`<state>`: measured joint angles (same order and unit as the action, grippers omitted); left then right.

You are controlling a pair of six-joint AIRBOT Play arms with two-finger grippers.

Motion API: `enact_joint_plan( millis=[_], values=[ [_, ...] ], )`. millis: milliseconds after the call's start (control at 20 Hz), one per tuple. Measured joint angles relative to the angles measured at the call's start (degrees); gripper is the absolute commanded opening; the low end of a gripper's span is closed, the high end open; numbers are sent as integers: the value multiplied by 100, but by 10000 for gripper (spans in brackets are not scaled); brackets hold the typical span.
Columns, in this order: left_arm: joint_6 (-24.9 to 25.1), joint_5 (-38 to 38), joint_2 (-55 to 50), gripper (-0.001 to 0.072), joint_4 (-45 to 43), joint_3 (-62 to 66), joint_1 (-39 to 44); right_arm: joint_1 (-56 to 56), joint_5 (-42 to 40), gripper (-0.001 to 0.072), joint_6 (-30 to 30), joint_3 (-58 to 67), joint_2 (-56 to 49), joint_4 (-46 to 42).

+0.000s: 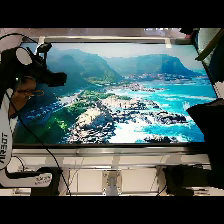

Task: Fold the clothes and pants, and hang the long-sleeved shirts on hangers.

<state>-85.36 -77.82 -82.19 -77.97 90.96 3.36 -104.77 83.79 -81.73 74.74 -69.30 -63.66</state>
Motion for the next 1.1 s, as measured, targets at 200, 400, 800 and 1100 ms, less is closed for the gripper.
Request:
enact_joint_plan(
  millis=[200,400,800,1100],
  values=[
    [-22,-2,0,8,0,0,37,-94,214,451,-391,715,57,1202],
    [-39,-4,0,9,0,0,44,341,162,451,-531,1742,289,2540],
    [-39,-236,-7,9,0,0,44,1340,101,452,-577,3346,848,3259],
    [-39,-275,-7,8,0,0,44,1447,66,451,-588,4103,949,3331]
  ],
)
